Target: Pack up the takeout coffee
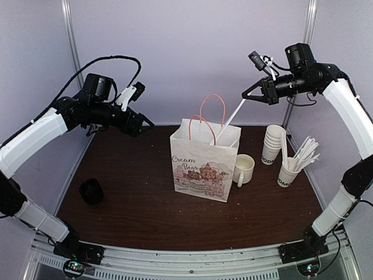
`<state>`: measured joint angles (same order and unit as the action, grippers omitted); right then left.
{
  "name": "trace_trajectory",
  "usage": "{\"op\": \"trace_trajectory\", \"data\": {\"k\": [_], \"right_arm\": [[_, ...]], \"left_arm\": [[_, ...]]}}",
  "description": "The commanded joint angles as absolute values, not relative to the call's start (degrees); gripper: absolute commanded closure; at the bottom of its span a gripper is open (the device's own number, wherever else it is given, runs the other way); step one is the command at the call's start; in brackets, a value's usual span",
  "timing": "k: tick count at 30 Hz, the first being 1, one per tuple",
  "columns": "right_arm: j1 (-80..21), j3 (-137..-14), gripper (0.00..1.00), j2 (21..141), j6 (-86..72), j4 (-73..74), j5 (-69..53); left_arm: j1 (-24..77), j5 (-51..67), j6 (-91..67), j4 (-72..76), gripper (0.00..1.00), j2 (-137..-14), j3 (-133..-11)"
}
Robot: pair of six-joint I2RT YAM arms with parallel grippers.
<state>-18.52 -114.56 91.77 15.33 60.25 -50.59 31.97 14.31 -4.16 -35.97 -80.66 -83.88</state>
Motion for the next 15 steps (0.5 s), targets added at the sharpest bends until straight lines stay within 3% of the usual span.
{"op": "trace_trajectory", "data": {"k": [1, 4, 9, 10, 12, 15], "right_arm": [[-24.50, -119.50, 1.00, 93.36, 18.19, 63.14, -43.00], [-28.06, -123.63, 1.00, 98.44, 18.67, 64.66, -36.04], [-30.79, -129.28, 1.00, 105.84, 17.80, 64.72, -36.78], [-31.22, -130.42, 0.97, 107.03, 17.75, 65.19, -37.13], [-31.90, -132.33, 0.69, 108.58, 18.15, 66.42, -36.71], [-32.01, -132.90, 0.58, 108.08, 18.55, 67.31, -36.72]], "left_arm": [[31.82, 13.92, -3.75, -33.84, 0.09, -80.90, -84.20], [31.82, 14.23, -4.08, -33.84, 0.09, -80.52, -83.98], [31.82, 13.39, -4.22, -34.26, 0.09, -79.27, -82.95], [31.82, 13.20, -4.20, -34.41, 0.09, -78.94, -82.75], [31.82, 12.71, -4.09, -34.68, 0.09, -78.50, -82.46], [31.82, 11.98, -3.96, -34.83, 0.09, -77.86, -81.86]]}}
